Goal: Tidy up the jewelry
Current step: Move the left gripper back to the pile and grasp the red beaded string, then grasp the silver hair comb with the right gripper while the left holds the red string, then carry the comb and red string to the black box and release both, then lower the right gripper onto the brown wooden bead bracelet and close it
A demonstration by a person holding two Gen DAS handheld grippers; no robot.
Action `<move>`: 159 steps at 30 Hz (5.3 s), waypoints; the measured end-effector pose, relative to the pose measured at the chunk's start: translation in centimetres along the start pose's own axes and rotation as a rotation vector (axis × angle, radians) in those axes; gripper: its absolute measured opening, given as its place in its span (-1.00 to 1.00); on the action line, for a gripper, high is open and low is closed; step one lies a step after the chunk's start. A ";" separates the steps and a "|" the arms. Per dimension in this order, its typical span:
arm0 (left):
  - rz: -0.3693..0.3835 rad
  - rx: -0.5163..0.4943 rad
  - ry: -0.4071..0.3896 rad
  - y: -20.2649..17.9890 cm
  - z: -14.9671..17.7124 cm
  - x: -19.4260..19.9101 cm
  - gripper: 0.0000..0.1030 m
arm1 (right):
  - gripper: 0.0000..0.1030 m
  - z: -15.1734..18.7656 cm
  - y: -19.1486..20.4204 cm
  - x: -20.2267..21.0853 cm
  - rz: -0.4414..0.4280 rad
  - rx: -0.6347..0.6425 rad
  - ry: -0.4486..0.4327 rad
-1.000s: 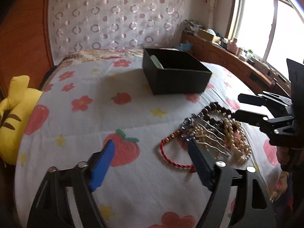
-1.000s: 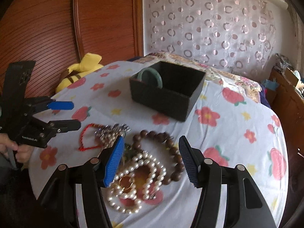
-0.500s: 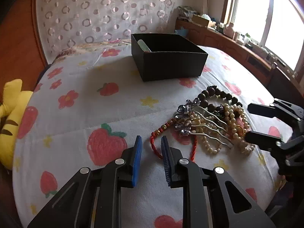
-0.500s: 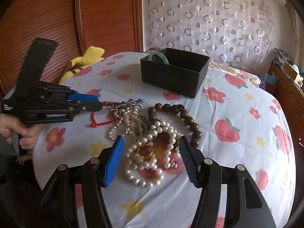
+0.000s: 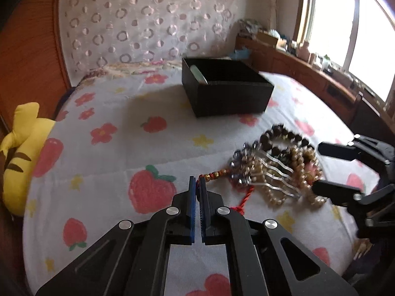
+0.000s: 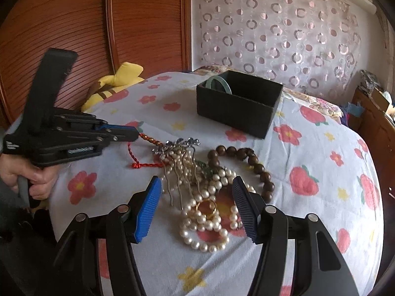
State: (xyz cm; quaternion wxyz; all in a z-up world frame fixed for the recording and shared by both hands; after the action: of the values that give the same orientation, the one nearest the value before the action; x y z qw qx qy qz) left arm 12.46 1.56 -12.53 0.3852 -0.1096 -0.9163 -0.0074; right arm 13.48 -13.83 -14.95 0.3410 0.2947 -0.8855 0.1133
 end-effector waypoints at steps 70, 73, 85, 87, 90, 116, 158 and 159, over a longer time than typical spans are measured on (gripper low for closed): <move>0.023 -0.043 -0.204 -0.9 -7.0 5.0 -0.96 | 0.06 -10.1 -5.4 -2.9 0.028 0.022 -0.055; 0.013 -0.047 -0.207 -0.8 -7.8 4.7 -0.96 | 0.06 -11.3 -6.6 -3.8 0.049 0.005 -0.059; -0.022 -0.045 -0.197 0.1 -9.9 3.1 -0.96 | 0.06 -14.4 -9.0 -9.3 0.107 -0.024 -0.006; -0.031 -0.046 -0.194 0.4 -10.1 2.8 -0.96 | 0.06 -14.3 -9.1 -10.0 0.114 -0.022 0.008; -0.040 -0.041 -0.187 0.9 -10.5 2.4 -0.96 | 0.06 -14.1 -9.5 -10.9 0.114 -0.034 0.025; -0.037 -0.067 -0.131 -2.2 -17.2 -4.6 -0.96 | 0.27 -11.1 -12.1 -4.1 0.104 -0.077 -0.039; 0.006 -0.095 -0.106 -1.5 -4.1 -1.3 0.85 | -0.38 -1.9 -7.6 -5.7 -0.027 -0.012 0.160; 0.006 -0.086 -0.096 -1.4 -3.5 -1.3 0.85 | -0.43 -1.9 -7.6 -5.8 -0.025 -0.010 0.163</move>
State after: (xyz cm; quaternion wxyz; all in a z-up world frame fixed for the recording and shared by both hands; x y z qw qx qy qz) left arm 15.55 -0.36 -10.87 0.3358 -0.1291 -0.9322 -0.0401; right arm 22.46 -16.57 -17.45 0.4147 0.2938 -0.8516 0.1282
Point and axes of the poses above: each gripper's, at about its wrist camera, not at the fingertips, and x roughly against the way its jaws point, y to its left, z to its underside, the point moved 3 cm from there along -x, roughly the way its jaws point
